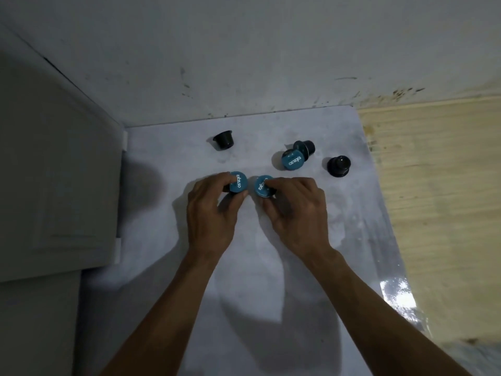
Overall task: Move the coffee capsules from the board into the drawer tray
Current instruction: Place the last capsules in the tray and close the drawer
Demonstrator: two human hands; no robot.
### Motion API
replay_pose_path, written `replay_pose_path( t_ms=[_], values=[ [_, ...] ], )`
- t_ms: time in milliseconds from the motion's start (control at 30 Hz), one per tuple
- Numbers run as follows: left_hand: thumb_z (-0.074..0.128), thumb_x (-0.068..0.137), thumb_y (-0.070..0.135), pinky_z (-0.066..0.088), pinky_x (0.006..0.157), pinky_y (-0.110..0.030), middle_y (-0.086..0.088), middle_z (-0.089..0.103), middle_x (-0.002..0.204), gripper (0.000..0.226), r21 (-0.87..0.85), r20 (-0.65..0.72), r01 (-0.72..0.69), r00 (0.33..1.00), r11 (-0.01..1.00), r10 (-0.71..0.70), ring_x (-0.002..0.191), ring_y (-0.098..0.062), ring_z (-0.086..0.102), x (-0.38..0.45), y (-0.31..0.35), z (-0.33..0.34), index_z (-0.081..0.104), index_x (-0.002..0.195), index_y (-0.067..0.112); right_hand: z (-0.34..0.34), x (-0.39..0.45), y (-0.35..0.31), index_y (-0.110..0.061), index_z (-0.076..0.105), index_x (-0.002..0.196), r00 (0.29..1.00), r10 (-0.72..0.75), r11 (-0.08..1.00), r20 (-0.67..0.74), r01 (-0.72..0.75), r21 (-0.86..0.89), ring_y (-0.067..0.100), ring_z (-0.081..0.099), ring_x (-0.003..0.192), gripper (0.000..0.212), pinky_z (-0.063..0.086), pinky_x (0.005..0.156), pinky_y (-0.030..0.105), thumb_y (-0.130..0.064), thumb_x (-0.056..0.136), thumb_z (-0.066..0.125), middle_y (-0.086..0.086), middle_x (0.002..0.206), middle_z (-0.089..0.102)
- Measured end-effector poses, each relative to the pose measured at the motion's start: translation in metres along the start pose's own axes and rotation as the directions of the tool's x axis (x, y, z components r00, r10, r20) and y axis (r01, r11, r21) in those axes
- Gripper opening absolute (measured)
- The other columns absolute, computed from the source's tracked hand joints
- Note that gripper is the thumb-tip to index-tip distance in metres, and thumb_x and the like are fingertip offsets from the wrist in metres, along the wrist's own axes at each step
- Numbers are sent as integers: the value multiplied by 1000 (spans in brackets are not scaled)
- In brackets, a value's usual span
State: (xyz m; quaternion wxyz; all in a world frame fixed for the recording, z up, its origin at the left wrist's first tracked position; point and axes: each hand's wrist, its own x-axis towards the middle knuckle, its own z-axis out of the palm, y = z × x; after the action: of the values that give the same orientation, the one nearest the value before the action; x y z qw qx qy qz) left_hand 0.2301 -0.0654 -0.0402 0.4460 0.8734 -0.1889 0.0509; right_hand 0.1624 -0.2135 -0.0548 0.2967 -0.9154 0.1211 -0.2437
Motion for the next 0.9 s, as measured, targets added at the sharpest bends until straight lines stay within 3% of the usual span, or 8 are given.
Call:
replay_pose_path(
  t_ms=[167,367,533,633,733,900],
  values=[
    [80,79,19,56,86,-38,-8,71,104,33,23,-45,-18,999,1000,19,99,-19,64,-1,-7,2,68,105,4,4,-1,0,-17,71,100,1000,-10,1000,-7,10,-26,18,60,92,23,45,76,36,-34,86,72,-5,100,72],
    [80,77,18,56,87,-37,-6,71,106,33,-46,-32,72,997,996,-73,100,-17,66,2,-1,-3,69,106,6,2,4,-5,-14,71,96,999,41,998,-30,-40,38,18,62,85,21,49,73,39,-30,83,76,-3,90,73],
    [80,76,13,51,88,-19,-2,71,107,32,-56,-68,115,991,992,-119,100,-11,65,4,19,-27,68,105,8,-19,9,-28,-11,72,97,994,105,988,-2,-104,117,18,62,85,23,47,77,23,-26,80,79,1,94,73],
    [80,76,12,44,85,-9,2,71,104,29,-73,-107,109,987,991,-117,96,-5,61,1,36,-47,69,102,10,-36,7,-44,-12,72,97,993,118,982,6,-117,151,19,64,88,24,52,76,29,-24,78,81,1,96,73],
    [80,77,15,45,82,-9,5,70,103,28,-83,-118,107,986,991,-116,94,-6,62,-8,54,-71,68,102,12,-53,4,-65,-12,72,97,996,88,978,4,-87,188,20,64,86,25,54,74,33,-23,78,81,1,95,73],
    [80,77,18,46,75,-9,21,66,99,29,-111,-132,123,982,986,-137,92,3,61,-28,80,-124,66,100,25,-76,-5,-108,-15,72,100,998,61,970,-11,-57,234,9,60,83,27,47,75,17,-21,76,83,-6,93,70]
  ],
)
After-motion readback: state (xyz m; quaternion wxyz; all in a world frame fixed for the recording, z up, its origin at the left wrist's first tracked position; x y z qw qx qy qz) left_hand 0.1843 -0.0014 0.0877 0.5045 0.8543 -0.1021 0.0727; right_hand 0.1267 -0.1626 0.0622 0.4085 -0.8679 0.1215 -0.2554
